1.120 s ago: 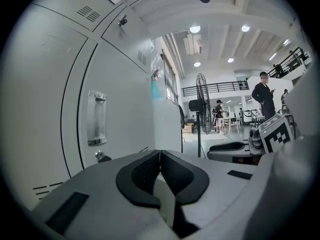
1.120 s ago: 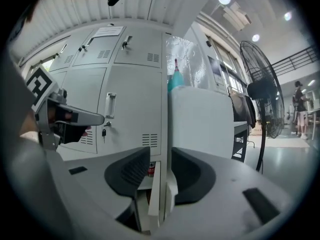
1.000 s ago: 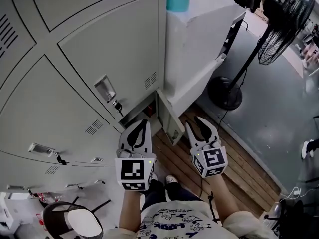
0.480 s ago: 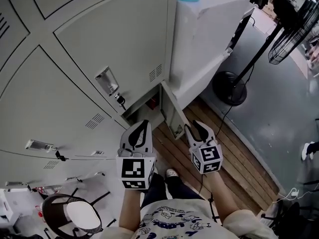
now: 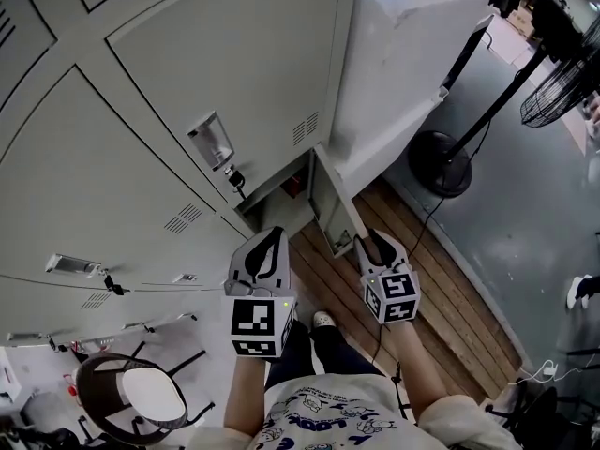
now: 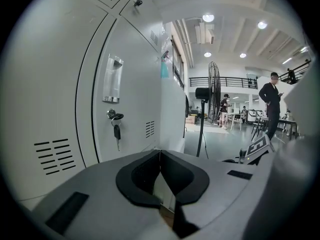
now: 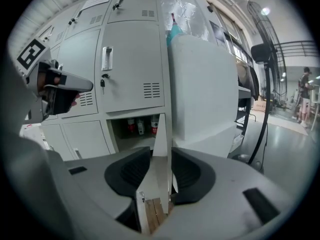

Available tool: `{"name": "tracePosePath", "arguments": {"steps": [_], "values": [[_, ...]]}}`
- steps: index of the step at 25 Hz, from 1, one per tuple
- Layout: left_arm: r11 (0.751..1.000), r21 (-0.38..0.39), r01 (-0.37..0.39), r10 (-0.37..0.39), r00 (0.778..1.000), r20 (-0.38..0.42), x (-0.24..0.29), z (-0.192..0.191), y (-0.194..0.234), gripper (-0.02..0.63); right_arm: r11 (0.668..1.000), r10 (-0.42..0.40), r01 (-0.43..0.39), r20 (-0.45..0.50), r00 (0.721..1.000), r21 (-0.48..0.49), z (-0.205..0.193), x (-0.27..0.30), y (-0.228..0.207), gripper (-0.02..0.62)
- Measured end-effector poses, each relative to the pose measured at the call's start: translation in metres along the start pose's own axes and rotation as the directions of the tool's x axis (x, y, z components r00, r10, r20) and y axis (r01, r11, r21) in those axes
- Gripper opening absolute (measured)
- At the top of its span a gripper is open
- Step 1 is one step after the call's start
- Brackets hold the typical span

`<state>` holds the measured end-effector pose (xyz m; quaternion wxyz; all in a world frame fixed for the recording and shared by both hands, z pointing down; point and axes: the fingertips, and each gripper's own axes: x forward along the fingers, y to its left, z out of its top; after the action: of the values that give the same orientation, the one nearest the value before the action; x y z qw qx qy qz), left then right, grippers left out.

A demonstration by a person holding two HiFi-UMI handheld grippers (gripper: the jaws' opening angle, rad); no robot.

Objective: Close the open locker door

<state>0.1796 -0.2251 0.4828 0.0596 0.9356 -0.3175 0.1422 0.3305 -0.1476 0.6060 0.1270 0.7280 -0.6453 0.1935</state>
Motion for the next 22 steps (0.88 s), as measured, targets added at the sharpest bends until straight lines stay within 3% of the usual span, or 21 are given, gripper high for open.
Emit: {"name": "tracePosePath", "arguments": {"steps": [22], "values": [[0.997,-0.032,-0.071,0.071,0.997,-0.009,-0.020,-0.013,0.026,0.003,0.999,0.016,-0.018,-0.050,0.999,-0.038,-0.014,0.008,0.014,0.095]]}}
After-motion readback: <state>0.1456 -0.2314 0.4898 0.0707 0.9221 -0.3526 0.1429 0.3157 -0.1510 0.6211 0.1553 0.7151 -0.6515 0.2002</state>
